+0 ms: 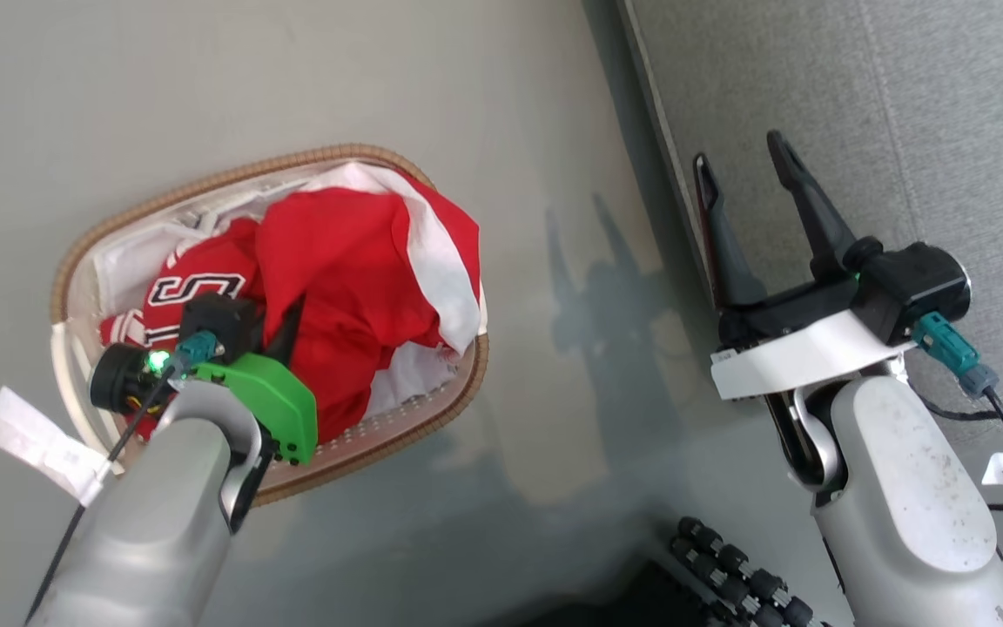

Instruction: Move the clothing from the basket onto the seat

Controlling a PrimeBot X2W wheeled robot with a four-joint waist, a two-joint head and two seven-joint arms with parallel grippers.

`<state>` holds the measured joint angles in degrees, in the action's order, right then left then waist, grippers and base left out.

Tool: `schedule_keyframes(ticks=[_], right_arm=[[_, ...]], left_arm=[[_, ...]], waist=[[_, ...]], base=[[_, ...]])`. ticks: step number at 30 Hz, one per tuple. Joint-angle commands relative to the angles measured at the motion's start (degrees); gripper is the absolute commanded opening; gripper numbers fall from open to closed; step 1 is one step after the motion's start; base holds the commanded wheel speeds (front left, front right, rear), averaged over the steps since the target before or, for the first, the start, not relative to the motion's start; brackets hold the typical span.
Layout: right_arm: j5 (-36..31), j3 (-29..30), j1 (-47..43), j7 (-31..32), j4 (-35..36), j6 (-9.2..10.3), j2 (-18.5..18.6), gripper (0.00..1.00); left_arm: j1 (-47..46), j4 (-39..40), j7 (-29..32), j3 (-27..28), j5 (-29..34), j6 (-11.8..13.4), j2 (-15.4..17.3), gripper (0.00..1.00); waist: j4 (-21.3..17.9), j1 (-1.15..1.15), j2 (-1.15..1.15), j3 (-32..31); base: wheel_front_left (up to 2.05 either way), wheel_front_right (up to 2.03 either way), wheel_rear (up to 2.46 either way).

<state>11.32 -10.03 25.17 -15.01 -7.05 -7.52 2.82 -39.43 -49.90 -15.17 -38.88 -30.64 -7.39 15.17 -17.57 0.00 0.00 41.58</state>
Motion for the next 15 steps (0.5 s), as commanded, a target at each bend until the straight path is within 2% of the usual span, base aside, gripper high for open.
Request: schedule_keyframes(ticks=[1, 8, 15], right_arm=[[-0.2, 0.1, -1.4, -0.3, -0.6, 0.05, 0.2, 1.0], [-0.2, 1.1, -4.6, -0.3, -3.1, 0.06, 0.2, 1.0], [-0.7, 1.1, -8.0, -0.3, -5.0, 0.06, 0.2, 1.0]], left_arm=[[1.8, 0.7, 0.0, 0.4, -0.6, -0.2, -0.1, 0.0], [7.9, 5.6, 0.0, 1.9, -2.2, -0.2, -1.3, 0.0], [13.0, 11.5, 0.0, 3.8, -0.3, -0.2, -2.4, 0.0]], waist=[[1.2, 0.0, 0.0, -5.6], [3.4, 0.0, 0.0, -13.3], [6.3, 0.0, 0.0, -20.3]], base=[[0.0, 0.0, 0.0], [0.0, 0.0, 0.0], [0.0, 0.0, 0.0]])
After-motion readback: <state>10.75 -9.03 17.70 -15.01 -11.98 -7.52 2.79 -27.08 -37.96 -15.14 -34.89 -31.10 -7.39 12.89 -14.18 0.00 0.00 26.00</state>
